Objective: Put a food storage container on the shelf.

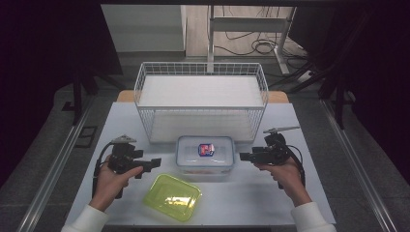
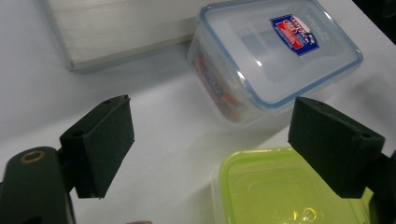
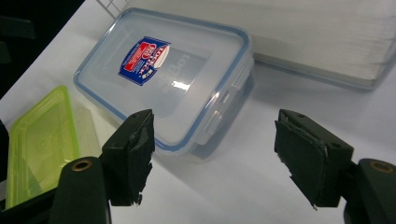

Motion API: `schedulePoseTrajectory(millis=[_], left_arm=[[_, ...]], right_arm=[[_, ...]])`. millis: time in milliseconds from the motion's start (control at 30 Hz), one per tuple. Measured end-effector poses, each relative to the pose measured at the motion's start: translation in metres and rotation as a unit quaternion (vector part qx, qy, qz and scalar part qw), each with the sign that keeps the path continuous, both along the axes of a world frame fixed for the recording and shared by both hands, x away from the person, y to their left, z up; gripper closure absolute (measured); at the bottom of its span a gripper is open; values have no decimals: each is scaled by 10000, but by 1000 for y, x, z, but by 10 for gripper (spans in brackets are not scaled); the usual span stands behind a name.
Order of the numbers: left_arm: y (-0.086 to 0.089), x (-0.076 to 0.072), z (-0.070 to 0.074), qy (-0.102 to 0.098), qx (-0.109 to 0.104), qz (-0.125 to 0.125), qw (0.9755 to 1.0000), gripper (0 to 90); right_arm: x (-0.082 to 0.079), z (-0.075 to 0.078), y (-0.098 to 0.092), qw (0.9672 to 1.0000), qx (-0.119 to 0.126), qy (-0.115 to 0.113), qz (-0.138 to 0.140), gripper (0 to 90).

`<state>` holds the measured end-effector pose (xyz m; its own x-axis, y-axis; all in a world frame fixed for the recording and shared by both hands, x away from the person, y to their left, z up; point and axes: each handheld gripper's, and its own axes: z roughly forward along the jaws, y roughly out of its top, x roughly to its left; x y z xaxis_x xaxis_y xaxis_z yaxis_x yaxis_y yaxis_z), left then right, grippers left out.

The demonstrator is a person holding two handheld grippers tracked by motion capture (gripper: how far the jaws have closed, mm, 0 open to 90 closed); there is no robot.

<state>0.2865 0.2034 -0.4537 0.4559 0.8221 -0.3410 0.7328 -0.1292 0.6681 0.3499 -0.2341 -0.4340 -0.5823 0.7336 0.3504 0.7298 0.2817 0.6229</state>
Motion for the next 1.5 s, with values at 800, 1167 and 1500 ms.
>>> schedulePoseTrajectory(millis=[800, 1167, 1500], left_arm=[[-29, 63, -30, 1199, -842, -318, 9887, 184], [-38, 78, -50, 1695, -1238, -470, 9766, 237], [-42, 83, -60, 1946, -1533, -683, 9664, 272]], right_arm=[[18, -11, 21, 9997, 85, 218, -2, 284], [20, -12, 20, 9998, 82, 189, -11, 284], [22, -17, 22, 9996, 164, 221, -25, 284]])
